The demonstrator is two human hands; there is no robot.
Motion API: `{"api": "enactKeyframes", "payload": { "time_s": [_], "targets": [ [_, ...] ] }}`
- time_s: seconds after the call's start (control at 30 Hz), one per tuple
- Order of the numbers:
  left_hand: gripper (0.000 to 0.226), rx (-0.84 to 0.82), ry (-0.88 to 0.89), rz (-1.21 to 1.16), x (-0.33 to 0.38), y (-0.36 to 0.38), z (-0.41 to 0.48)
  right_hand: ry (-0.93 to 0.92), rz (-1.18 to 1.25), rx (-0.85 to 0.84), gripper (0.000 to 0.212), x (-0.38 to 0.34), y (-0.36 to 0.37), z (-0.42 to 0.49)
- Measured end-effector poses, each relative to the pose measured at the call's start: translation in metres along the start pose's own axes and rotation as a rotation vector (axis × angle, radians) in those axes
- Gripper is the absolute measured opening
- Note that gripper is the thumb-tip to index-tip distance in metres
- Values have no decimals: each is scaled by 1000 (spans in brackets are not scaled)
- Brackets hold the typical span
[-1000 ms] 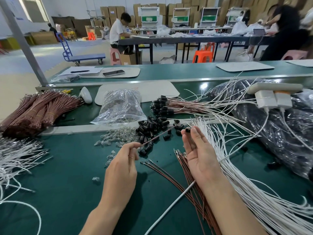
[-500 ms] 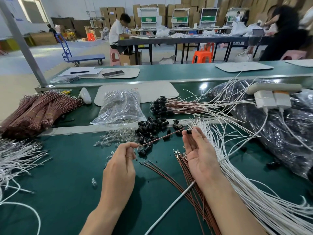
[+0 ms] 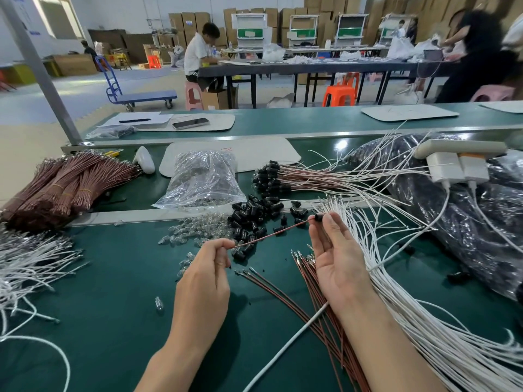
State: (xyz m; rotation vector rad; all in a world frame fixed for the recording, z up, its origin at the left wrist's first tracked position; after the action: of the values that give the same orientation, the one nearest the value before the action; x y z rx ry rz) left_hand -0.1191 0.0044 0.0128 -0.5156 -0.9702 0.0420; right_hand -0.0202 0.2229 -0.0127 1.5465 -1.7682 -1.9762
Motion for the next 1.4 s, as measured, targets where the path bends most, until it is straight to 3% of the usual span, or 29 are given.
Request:
{"api": "enactKeyframes", "payload": {
  "time_s": [0.27,0.8,1.4],
  "targets": [
    [32,5,22,-17,4,-1,0,-8,-8,2,29,-1,1,0],
    [22,-6,-4,-29,2,0,0,-12,-26,-14,34,-1,2,1],
    [20,-6,-94,-46,-8,0,1,145,-79,-149,31,14,19,-11]
  ]
}}
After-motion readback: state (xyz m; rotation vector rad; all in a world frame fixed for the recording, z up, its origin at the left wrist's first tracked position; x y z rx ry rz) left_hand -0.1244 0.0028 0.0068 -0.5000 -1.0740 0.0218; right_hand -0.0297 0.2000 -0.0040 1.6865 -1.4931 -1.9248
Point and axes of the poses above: each hand's wrist, its own z-axis towards the middle knuckle, its own y-axis out of the palm, x = y × z, the point moved 9 cm from there along z, towards the middle knuckle, and after that the axes turned 8 degrees about -z, right-handed, at the moved point
